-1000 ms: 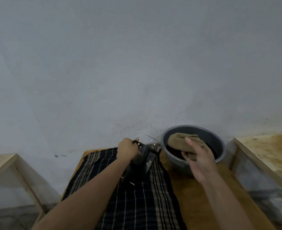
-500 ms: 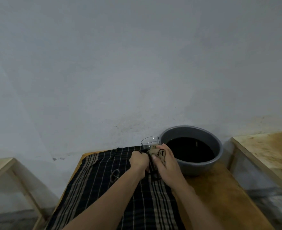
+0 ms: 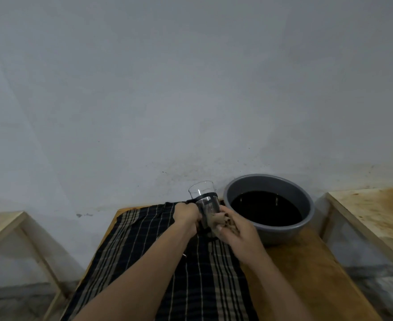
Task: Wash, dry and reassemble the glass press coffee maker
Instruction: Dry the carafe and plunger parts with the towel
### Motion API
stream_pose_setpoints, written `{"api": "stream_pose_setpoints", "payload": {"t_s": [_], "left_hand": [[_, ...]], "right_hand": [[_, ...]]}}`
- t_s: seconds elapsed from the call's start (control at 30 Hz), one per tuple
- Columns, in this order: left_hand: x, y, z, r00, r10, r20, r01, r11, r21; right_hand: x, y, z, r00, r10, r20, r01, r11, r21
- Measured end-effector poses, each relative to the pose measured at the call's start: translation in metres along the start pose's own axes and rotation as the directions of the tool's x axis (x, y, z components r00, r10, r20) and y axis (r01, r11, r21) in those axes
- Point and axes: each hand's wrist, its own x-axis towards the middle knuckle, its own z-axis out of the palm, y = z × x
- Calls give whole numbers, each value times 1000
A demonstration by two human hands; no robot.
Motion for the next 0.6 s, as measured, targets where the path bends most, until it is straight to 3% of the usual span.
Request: {"api": "stream_pose_setpoints", "payload": {"t_s": [0.07, 0.17, 0.37, 0.43, 0.6], "left_hand": [[-3, -1, -8, 999, -8, 34, 8, 1000, -11], [-9, 2, -11, 989, 9, 148, -9, 1000, -3], [-32, -2, -6, 923, 51, 381, -48, 999, -17], [-34, 5, -9, 901, 83, 427, -94, 996, 6], [-37, 9, -9, 878, 43, 477, -74, 996, 46]], "right_hand": [[1, 0, -13, 987, 147, -64, -127, 961, 244], [11, -12, -27, 943, 258, -210, -127, 863, 489], [29, -42, -11, 988, -35, -149, 71, 968, 241], [37, -46, -17, 980, -8, -196, 65, 956, 286], [54, -55, -19, 921, 217, -323, 4, 825, 566]]}}
